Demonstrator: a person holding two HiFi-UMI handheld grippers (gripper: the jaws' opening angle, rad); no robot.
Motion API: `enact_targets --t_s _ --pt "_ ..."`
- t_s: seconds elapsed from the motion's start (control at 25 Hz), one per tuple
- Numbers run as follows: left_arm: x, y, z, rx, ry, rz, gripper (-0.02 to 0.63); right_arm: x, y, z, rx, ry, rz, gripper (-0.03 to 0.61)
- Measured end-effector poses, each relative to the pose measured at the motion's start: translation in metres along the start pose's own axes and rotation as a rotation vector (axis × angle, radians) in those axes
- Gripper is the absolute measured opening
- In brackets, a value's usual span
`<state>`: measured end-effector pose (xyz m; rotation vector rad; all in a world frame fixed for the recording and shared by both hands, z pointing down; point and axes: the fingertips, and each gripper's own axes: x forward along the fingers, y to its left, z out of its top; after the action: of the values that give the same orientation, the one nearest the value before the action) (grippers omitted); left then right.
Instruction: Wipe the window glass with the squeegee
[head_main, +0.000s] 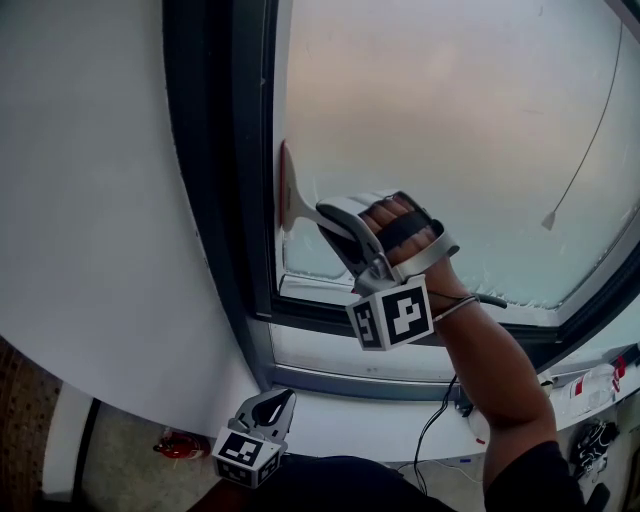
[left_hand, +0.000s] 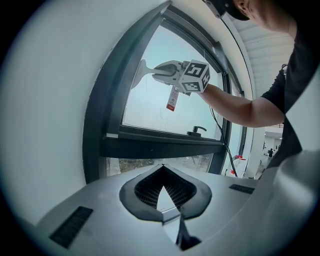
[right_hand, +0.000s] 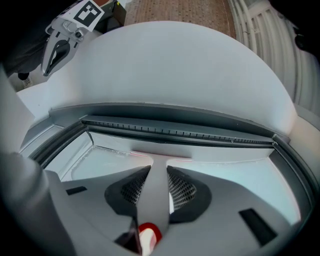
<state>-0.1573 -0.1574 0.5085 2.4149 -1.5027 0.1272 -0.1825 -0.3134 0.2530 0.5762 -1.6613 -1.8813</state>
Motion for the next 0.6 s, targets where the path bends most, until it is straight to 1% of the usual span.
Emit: enact_targets --t_s 0.12,0.6 --pt "0.002 0.002 0.003 -0.002 0.007 0.007 0.000 0.001 0.002 -0.001 0.000 -0.002 0.000 0.087" --pt "0.015 -0.007 0.007 0.015 0.016 -0.014 0.000 -0.014 -0.001 -0.016 -0.013 0.000 -0.031 0.087"
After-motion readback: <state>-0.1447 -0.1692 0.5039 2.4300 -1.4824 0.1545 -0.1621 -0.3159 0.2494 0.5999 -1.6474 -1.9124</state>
